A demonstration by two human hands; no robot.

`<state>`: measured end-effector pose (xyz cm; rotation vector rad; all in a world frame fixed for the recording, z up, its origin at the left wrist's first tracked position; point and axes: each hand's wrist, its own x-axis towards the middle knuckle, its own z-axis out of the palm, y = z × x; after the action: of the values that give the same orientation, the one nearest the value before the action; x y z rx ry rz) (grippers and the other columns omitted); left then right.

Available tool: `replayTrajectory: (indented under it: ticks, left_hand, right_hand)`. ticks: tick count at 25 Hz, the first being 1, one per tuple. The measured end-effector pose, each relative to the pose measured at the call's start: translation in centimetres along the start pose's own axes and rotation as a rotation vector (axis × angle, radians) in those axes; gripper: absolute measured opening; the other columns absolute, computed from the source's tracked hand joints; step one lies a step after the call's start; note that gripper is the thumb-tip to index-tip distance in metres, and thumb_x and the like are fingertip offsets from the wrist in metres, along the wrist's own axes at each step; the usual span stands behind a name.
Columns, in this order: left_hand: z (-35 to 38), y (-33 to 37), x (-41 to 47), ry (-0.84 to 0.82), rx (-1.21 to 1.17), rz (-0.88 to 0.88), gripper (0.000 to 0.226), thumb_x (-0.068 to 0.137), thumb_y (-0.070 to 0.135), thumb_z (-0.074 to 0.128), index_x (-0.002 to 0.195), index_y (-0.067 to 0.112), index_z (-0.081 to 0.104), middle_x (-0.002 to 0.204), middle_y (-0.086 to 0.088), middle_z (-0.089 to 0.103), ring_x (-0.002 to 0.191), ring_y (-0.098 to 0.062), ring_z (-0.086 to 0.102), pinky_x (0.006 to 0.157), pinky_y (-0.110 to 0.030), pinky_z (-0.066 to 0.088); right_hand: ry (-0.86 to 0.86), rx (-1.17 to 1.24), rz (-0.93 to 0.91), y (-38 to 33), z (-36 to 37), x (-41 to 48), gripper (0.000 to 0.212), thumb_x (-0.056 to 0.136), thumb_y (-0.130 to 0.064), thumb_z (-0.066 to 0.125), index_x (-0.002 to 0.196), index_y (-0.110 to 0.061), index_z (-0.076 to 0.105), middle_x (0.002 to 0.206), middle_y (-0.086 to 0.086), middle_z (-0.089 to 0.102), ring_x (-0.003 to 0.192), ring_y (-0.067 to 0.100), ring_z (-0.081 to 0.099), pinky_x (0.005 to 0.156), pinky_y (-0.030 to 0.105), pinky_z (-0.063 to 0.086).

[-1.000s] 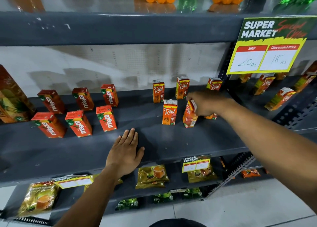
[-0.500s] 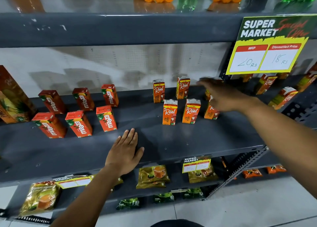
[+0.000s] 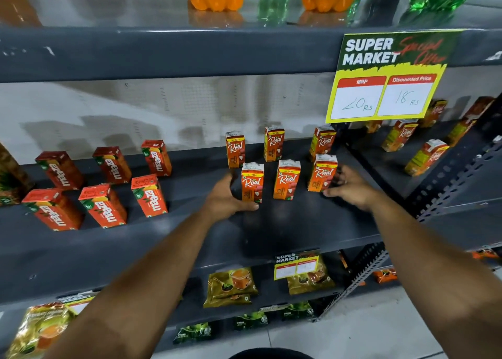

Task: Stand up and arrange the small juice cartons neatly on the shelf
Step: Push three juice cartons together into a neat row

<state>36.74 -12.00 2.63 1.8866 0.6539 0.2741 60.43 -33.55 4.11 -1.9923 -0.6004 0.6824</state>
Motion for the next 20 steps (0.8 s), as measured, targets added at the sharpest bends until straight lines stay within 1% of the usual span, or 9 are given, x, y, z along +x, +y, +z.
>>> replayTrajectory:
  ticks: [1, 3, 5, 6, 10, 12, 15, 17, 20]
  left_hand:
    - [0.4, 0.1, 0.6, -0.019, -0.021, -0.015, 0.096, 0.051, 0.024, 0.092, 0.133, 0.018, 0.042, 0.134, -0.004, 0.055, 0.123, -0.022, 0.05, 0.102, -0.043, 0.043]
    - [1.1, 0.4, 1.3, -0.033, 0.001, -0.068, 0.077, 0.054, 0.016, 0.091, 0.121, 0.015, 0.052, 0.117, -0.003, 0.063, 0.111, -0.022, 0.059, 0.093, -0.039, 0.048]
    - [1.8, 0.7, 1.8, -0.009, 0.035, -0.098, 0.064, 0.058, 0.014, 0.089, 0.113, 0.013, 0.058, 0.106, -0.001, 0.065, 0.102, -0.019, 0.061, 0.089, -0.036, 0.049]
    - [2.1, 0.9, 1.9, -0.005, 0.043, -0.09, 0.061, 0.059, 0.013, 0.088, 0.113, 0.013, 0.058, 0.104, 0.001, 0.064, 0.1, -0.017, 0.06, 0.087, -0.034, 0.048]
    - [3.1, 1.5, 2.1, -0.019, 0.071, 0.007, 0.067, 0.061, 0.016, 0.087, 0.121, 0.014, 0.055, 0.11, 0.0, 0.063, 0.1, -0.014, 0.058, 0.087, -0.031, 0.045]
    - [3.7, 1.7, 2.3, 0.003, 0.076, 0.019, 0.067, 0.062, 0.017, 0.087, 0.121, 0.014, 0.055, 0.112, -0.001, 0.063, 0.1, -0.014, 0.057, 0.088, -0.031, 0.045]
    - [4.0, 1.8, 2.7, 0.014, 0.035, 0.01, 0.067, 0.062, 0.011, 0.086, 0.121, 0.013, 0.054, 0.113, -0.003, 0.062, 0.1, -0.014, 0.057, 0.086, -0.03, 0.044]
    - [4.1, 2.1, 3.0, -0.029, -0.007, -0.024, 0.068, 0.062, 0.007, 0.086, 0.121, 0.014, 0.054, 0.116, -0.005, 0.063, 0.103, -0.016, 0.058, 0.09, -0.034, 0.046]
    - [4.2, 2.5, 3.4, -0.072, -0.033, -0.076, 0.066, 0.061, 0.006, 0.086, 0.118, 0.018, 0.056, 0.116, -0.004, 0.063, 0.106, -0.017, 0.058, 0.096, -0.04, 0.046]
  right_hand:
    - [-0.008, -0.038, -0.005, 0.0, 0.2, 0.1, 0.068, 0.074, 0.009, 0.073, 0.133, -0.01, 0.046, 0.127, 0.01, 0.061, 0.119, 0.024, 0.056, 0.099, 0.036, 0.044]
    - [-0.025, -0.116, -0.028, 0.0, 0.2, 0.2, 0.053, 0.078, 0.002, 0.073, 0.125, -0.012, 0.054, 0.118, 0.007, 0.065, 0.116, 0.024, 0.059, 0.102, 0.038, 0.044]
    - [-0.053, -0.146, -0.036, -0.1, 0.3, 0.1, 0.047, 0.082, -0.003, 0.071, 0.125, -0.015, 0.056, 0.117, 0.004, 0.065, 0.115, 0.022, 0.059, 0.106, 0.04, 0.042]
    - [-0.077, -0.159, -0.047, -0.1, 0.3, 0.0, 0.046, 0.083, -0.004, 0.07, 0.125, -0.016, 0.056, 0.118, 0.004, 0.065, 0.114, 0.02, 0.059, 0.106, 0.039, 0.042]
    - [-0.187, -0.209, -0.1, -0.8, 1.5, -0.3, 0.043, 0.086, -0.005, 0.067, 0.126, -0.015, 0.056, 0.119, 0.003, 0.066, 0.112, 0.015, 0.059, 0.103, 0.032, 0.041]
    - [-0.2, -0.213, -0.125, -1.1, 2.1, -0.4, 0.043, 0.087, -0.004, 0.066, 0.126, -0.015, 0.055, 0.121, 0.003, 0.066, 0.114, 0.015, 0.058, 0.101, 0.03, 0.041]
    - [-0.187, -0.194, -0.111, -1.3, 2.4, -0.6, 0.042, 0.087, -0.004, 0.065, 0.126, -0.016, 0.054, 0.121, 0.003, 0.065, 0.113, 0.015, 0.058, 0.096, 0.027, 0.04]
    - [-0.19, -0.225, -0.086, -1.1, 2.6, -0.3, 0.047, 0.082, -0.007, 0.071, 0.124, -0.019, 0.054, 0.119, 0.002, 0.066, 0.112, 0.016, 0.059, 0.096, 0.029, 0.042]
    - [-0.131, -0.325, -0.036, -0.8, 3.4, 0.1, 0.06, 0.066, -0.025, 0.084, 0.119, -0.03, 0.057, 0.117, -0.003, 0.069, 0.111, 0.019, 0.062, 0.102, 0.045, 0.045]
